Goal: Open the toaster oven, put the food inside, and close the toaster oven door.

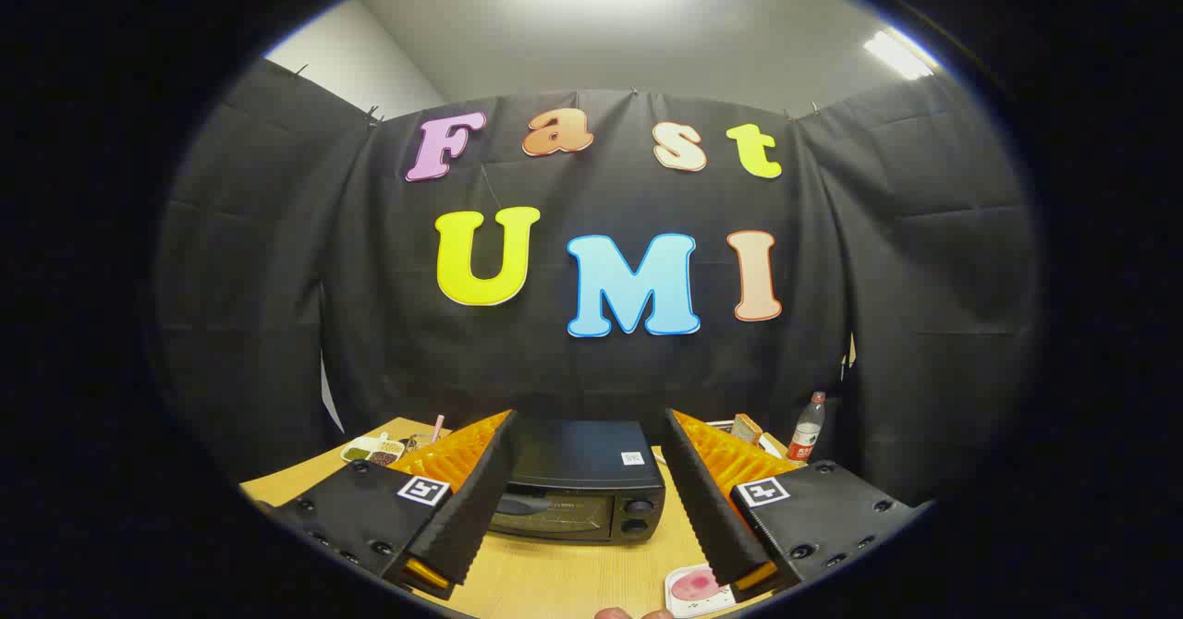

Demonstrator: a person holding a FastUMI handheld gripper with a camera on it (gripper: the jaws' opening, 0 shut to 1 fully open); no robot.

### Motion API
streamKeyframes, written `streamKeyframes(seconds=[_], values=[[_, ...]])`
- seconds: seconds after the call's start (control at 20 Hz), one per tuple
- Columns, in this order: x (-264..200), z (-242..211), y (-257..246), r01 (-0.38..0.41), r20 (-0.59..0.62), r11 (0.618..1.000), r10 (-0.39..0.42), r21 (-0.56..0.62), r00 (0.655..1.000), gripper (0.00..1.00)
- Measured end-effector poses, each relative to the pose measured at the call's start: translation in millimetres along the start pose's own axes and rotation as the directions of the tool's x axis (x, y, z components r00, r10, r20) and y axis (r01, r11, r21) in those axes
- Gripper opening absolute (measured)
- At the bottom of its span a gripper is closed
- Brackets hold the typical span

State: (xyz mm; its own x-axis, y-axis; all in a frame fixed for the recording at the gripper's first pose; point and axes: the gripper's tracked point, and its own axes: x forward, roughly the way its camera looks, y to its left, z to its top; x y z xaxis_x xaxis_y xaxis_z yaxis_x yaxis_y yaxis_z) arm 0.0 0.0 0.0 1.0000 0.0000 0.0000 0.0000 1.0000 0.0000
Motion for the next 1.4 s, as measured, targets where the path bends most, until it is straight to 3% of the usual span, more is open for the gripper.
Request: streamKeyframes(seconds=[0.7,1.4], values=[[-23,-9,-8,0.038,-0.01,0.999,-0.038,0.021,0.999,0.97],[15,-16,3,0.059,-0.041,0.998,-0.059,0.018,0.997,0.97]])
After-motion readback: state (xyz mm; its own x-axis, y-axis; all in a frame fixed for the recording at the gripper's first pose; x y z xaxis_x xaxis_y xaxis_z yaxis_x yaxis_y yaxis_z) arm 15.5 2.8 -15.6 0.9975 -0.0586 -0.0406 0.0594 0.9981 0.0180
